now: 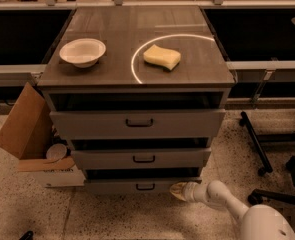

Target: Close bottom drawer

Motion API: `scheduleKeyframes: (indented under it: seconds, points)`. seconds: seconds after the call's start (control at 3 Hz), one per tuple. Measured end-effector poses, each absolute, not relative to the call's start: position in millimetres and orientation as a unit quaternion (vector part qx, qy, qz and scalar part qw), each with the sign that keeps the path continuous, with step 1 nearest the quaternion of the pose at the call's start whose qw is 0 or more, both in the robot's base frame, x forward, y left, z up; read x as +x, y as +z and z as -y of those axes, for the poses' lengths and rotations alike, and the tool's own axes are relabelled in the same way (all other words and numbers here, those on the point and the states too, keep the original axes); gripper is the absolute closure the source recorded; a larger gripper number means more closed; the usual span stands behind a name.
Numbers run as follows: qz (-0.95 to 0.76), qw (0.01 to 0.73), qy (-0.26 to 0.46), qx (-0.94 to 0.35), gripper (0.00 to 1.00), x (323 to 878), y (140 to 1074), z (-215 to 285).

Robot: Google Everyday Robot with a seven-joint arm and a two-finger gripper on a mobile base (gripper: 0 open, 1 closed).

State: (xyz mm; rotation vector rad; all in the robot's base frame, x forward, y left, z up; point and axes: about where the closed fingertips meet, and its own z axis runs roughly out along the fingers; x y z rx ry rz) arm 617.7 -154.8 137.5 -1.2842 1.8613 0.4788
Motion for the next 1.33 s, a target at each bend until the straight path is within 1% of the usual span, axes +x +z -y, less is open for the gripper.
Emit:
scheduleKeyframes:
  seconds: [0.33,0.67,1.0,1.33]
  points:
    - [-0.733,0.407,0.188,-0.512,1.00,631.6,141.6,153.0]
    - [-0.719,0.408,0.185,-0.532,1.00,630.7,157.6,154.2]
    - [-0.703,0.405,0.195,-0.552,1.00,608.8,176.5,152.7]
    - [-0.684,0.380,0.228,-0.580,1.00,562.0,205.2,162.8]
